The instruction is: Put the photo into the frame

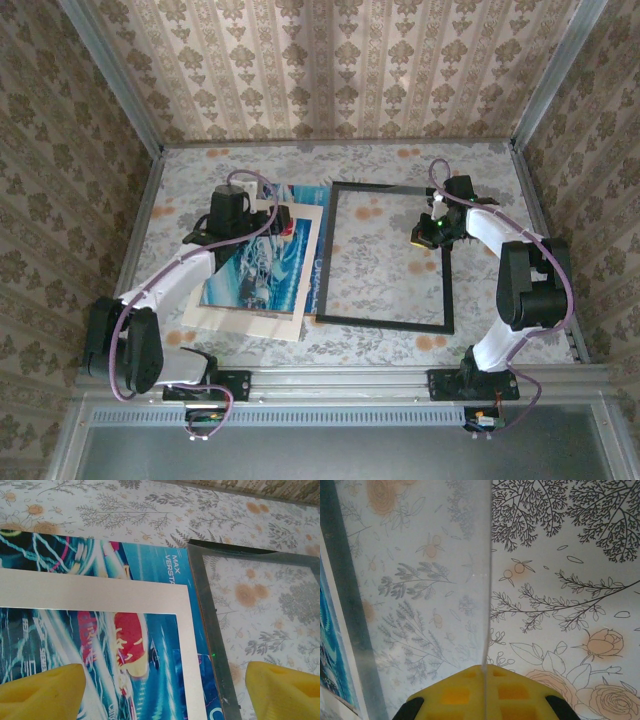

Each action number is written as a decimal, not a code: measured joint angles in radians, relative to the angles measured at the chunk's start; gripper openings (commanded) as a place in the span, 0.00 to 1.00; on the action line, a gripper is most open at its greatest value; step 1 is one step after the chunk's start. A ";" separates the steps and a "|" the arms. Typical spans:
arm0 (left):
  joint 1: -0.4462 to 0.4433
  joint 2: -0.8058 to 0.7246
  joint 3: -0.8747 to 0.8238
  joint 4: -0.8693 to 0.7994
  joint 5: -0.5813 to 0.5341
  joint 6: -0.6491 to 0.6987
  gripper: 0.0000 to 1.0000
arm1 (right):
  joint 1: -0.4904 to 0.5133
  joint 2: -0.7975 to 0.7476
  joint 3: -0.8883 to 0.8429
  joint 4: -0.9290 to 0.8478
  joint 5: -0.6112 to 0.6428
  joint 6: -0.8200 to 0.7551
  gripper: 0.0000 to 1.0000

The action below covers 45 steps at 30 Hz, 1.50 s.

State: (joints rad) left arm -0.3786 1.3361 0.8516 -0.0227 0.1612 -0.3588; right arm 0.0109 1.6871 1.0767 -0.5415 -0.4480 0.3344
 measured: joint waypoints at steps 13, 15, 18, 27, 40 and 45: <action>-0.001 0.000 0.006 0.000 0.003 0.000 0.85 | 0.000 0.011 0.008 -0.015 0.029 -0.023 0.00; -0.001 0.000 0.006 0.000 0.003 0.000 0.85 | 0.000 0.014 0.010 -0.017 0.035 -0.025 0.00; -0.001 0.002 0.006 0.000 0.006 0.000 0.85 | 0.000 0.017 0.011 -0.021 0.048 -0.026 0.00; -0.001 0.013 0.006 0.000 0.014 0.000 0.85 | -0.001 0.017 0.019 -0.039 0.080 -0.044 0.00; -0.001 0.019 0.006 0.000 0.029 0.001 0.89 | -0.006 0.017 0.019 -0.046 0.101 -0.045 0.00; -0.001 0.019 0.006 0.000 0.042 0.001 0.91 | -0.006 0.017 0.019 -0.047 0.104 -0.045 0.00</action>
State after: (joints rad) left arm -0.3794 1.3556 0.8581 -0.0231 0.2031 -0.3576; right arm 0.0044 1.7039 1.0962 -0.5880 -0.3439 0.2897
